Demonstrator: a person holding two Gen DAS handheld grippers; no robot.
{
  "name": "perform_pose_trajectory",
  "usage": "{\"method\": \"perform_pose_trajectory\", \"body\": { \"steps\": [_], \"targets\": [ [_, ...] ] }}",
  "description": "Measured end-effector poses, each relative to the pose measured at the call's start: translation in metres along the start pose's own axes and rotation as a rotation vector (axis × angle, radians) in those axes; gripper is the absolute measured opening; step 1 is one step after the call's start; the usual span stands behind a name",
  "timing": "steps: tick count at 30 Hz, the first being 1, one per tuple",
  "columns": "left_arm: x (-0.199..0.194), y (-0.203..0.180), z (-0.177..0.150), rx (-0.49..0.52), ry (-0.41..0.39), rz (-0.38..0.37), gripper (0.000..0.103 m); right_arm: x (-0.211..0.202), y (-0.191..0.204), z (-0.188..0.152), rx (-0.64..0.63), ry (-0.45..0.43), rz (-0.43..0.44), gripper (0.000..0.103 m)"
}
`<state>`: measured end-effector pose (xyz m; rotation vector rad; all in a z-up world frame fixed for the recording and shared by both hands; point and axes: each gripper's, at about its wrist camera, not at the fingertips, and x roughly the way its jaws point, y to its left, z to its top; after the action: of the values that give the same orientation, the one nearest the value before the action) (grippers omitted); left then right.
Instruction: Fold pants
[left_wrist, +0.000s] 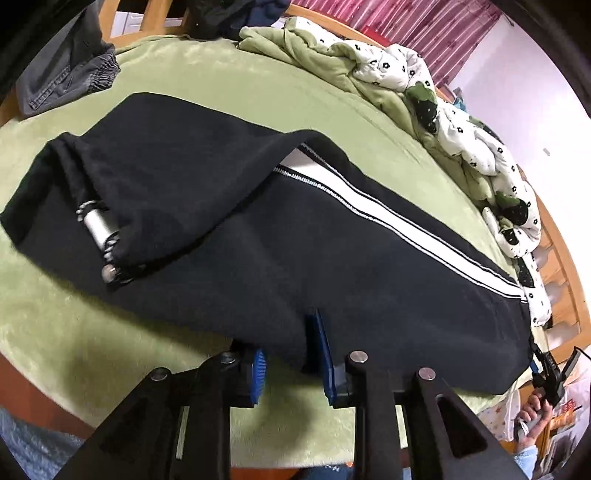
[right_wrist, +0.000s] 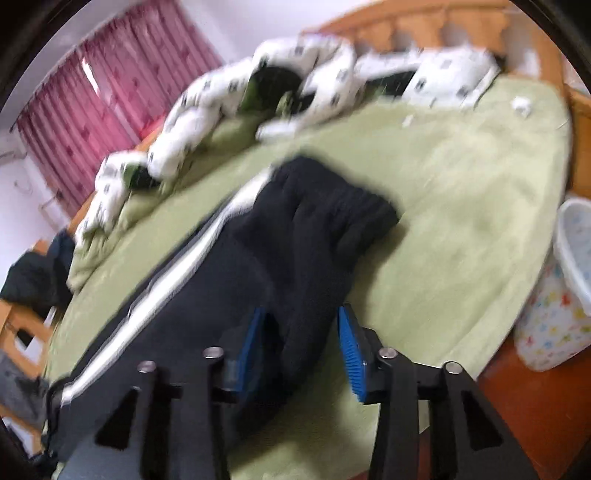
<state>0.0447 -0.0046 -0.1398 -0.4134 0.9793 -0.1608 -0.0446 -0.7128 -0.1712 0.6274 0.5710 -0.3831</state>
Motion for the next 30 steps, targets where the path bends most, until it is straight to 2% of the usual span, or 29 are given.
{"method": "perform_pose_trajectory", "body": {
  "steps": [2,4,8,9,10,11,12,14,16,17,19,22,25,27,30],
  "targets": [
    [-0.006,-0.002,-0.002,0.017,-0.018,0.009,0.023,0.004,-0.007,0.009,0.036,-0.011,0.016,0.055],
    [-0.013,-0.003,-0.005,0.030,-0.036,0.024,0.030,0.024,-0.015,0.019,0.095,0.027,0.032,0.055],
    [-0.023,-0.002,-0.002,0.043,-0.045,0.030,0.030,0.076,-0.026,0.034,0.235,0.158,0.079,0.056],
    [-0.027,0.001,-0.002,0.037,-0.045,0.028,0.030,0.087,-0.027,0.038,0.280,0.187,0.114,0.048],
    [-0.029,0.002,-0.001,0.028,-0.046,0.032,0.030,0.089,-0.026,0.042,0.289,0.164,0.104,0.031],
    [-0.031,0.003,-0.001,0.026,-0.049,0.042,0.030,0.084,-0.023,0.047,0.263,0.114,0.078,0.026],
    [-0.035,0.005,-0.001,0.030,-0.058,0.067,0.030,0.073,-0.020,0.049,0.254,0.041,0.091,0.024],
    [-0.046,0.007,-0.001,0.055,-0.108,0.121,0.033,0.059,-0.015,0.049,0.273,-0.046,0.119,0.024],
    [-0.056,0.013,-0.003,0.058,-0.147,0.142,0.044,0.065,0.011,0.053,0.130,-0.004,-0.008,0.034],
    [-0.060,0.018,-0.003,0.057,-0.161,0.143,0.045,0.069,0.016,0.052,0.085,0.014,-0.048,0.035],
    [-0.062,0.025,-0.002,0.074,-0.170,0.150,0.045,0.069,0.019,0.042,0.001,0.044,-0.132,0.045],
    [-0.055,0.029,0.005,0.113,-0.167,0.178,0.045,0.048,0.015,0.026,-0.058,0.024,-0.220,0.046],
    [-0.036,0.029,0.018,0.140,-0.132,0.215,0.045,0.015,0.018,0.017,-0.060,-0.033,-0.229,0.048],
    [-0.020,0.031,0.025,0.163,-0.119,0.260,0.025,-0.007,0.025,0.015,-0.028,-0.068,-0.207,0.050],
    [-0.020,0.033,0.045,0.166,-0.166,0.267,0.022,-0.021,0.044,0.015,0.003,-0.083,-0.132,0.053]
  ]
}}
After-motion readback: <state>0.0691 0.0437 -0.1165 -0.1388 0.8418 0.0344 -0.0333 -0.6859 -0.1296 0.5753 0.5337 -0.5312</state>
